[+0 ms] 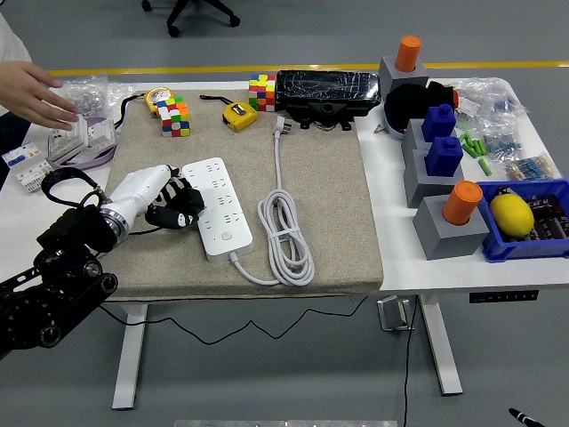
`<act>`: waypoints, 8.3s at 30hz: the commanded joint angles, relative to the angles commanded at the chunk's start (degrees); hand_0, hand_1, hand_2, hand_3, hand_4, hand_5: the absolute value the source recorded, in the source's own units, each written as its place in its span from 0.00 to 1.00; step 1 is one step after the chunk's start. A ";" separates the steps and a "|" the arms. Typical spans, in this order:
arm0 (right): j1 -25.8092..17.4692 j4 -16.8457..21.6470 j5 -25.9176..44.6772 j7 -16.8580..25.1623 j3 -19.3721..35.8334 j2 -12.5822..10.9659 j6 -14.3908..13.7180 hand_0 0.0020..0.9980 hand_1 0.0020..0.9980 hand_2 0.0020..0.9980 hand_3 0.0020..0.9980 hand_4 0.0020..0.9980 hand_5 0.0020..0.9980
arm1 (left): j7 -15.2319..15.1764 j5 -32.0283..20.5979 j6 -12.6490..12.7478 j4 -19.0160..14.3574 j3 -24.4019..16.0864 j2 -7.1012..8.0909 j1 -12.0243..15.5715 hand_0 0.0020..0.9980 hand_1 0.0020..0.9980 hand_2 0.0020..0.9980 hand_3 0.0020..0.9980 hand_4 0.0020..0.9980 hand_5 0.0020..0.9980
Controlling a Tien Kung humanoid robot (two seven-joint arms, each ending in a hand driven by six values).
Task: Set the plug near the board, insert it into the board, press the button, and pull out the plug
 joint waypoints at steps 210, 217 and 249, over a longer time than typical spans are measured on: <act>-0.23 0.30 -0.51 -0.09 -0.13 0.03 0.18 0.65 0.65 0.66 0.57 0.99 0.56 | 13.52 -0.96 -8.31 -32.56 1.26 3.81 11.79 0.16 0.15 0.21 0.84 0.87 0.46; -0.26 0.25 -0.47 -0.12 -0.27 -0.04 0.18 0.66 0.65 0.66 0.57 0.99 0.56 | 16.78 -1.93 -11.80 -30.71 1.80 3.46 10.98 0.07 0.07 0.12 0.90 0.88 0.48; -0.38 0.32 -0.72 -0.10 0.47 0.13 0.17 0.66 0.65 0.66 0.57 0.99 0.56 | 16.03 -3.30 -11.60 -27.13 1.13 3.10 11.27 0.07 0.06 0.12 0.79 0.86 0.47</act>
